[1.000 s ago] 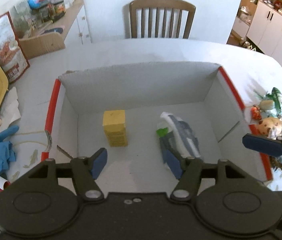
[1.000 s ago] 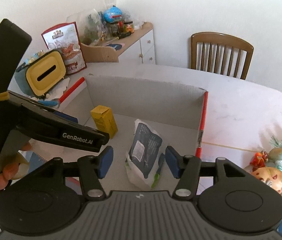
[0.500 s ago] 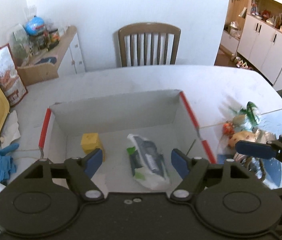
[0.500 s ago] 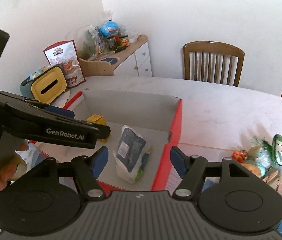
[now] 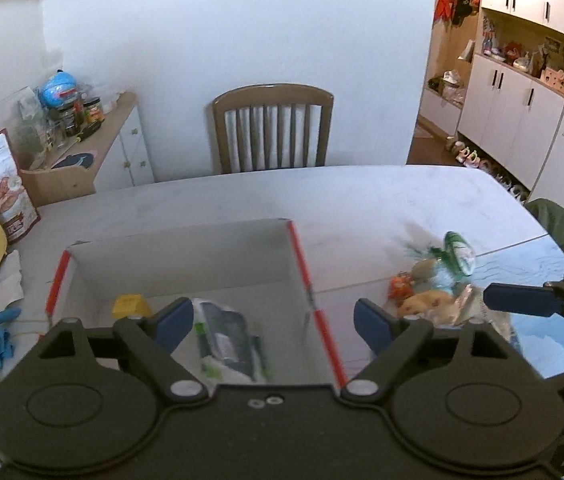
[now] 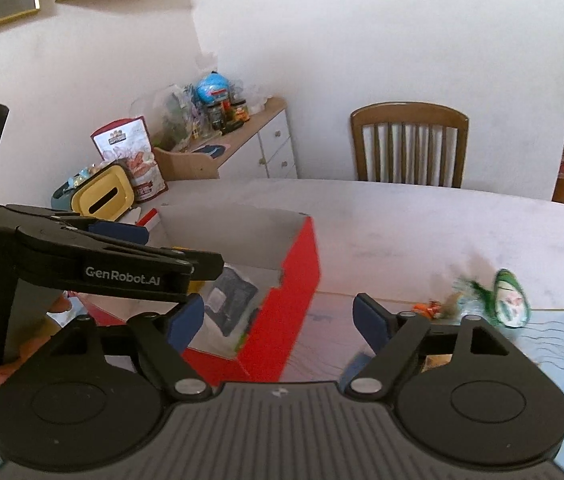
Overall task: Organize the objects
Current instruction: 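Move both tools back to the pile on the plate, then grasp the brown bead bracelet with the left gripper while the right gripper grasps the silver foil packet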
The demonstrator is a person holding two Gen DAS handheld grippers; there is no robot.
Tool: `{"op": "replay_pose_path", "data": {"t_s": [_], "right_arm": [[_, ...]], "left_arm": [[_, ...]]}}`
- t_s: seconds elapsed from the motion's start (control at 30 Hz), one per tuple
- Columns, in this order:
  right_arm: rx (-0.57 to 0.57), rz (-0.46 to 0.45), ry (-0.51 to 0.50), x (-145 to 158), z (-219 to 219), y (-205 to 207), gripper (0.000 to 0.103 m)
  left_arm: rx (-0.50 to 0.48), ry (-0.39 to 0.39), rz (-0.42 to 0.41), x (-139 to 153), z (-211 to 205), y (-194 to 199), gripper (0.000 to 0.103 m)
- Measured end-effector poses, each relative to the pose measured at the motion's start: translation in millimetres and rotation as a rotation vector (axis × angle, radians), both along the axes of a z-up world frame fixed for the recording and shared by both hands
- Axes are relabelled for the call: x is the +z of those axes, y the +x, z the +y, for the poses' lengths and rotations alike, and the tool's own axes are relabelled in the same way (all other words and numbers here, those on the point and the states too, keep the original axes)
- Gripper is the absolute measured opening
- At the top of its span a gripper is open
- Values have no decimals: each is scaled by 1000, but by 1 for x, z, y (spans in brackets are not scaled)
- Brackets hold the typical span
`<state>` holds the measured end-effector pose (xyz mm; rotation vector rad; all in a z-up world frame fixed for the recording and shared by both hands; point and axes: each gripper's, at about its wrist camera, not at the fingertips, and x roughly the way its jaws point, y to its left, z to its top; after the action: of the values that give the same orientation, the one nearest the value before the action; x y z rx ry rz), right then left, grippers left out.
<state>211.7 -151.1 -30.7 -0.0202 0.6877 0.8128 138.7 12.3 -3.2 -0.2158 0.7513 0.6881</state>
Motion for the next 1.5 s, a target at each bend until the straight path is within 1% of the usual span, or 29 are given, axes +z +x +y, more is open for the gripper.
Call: {"op": "replay_pose_path", "data": {"t_s": [0.17,0.27,0.33,0.47,0.53,0.63,0.77,0.9,1.0,1.2,1.37,1.5], "right_arm": [[-41,-8,0,0,-37,8,84],[-70,-16,-14,-3,-60,15,85],[-91,-11,-23,-6,-73,21,85],[-141,-1,-47,-18,-100,36,85],[-163,-3,-66,-25,-110,44,85],[-191,6,-93,-37,-127,58,85],[-228,41,-118,-56,-147,77,85],[-238,79,-146,-78,-156,90,85],[-231,103,-163,-93,-159,98,85],[-200,151,-171,-114,-157,111,85],[-160,171,-180,-127,-150,120,85],[-129,186,-189,-136,-143,125,85]], "left_arm": [[-21,13,1,-2,-19,16,90],[-31,20,-5,-5,-27,23,95],[-40,23,-11,-7,-33,29,102],[-77,8,-20,-14,-44,45,102],[-89,11,-9,-19,-50,55,103],[-103,-2,9,-32,-56,67,103],[-116,-26,35,-51,-67,80,103],[-132,-99,60,-72,-78,92,103],[-140,-134,63,-84,-88,100,103],[-146,-116,101,-107,-103,118,102],[-128,-96,117,-119,-109,126,102],[-133,-68,130,-124,-116,131,98]]}}
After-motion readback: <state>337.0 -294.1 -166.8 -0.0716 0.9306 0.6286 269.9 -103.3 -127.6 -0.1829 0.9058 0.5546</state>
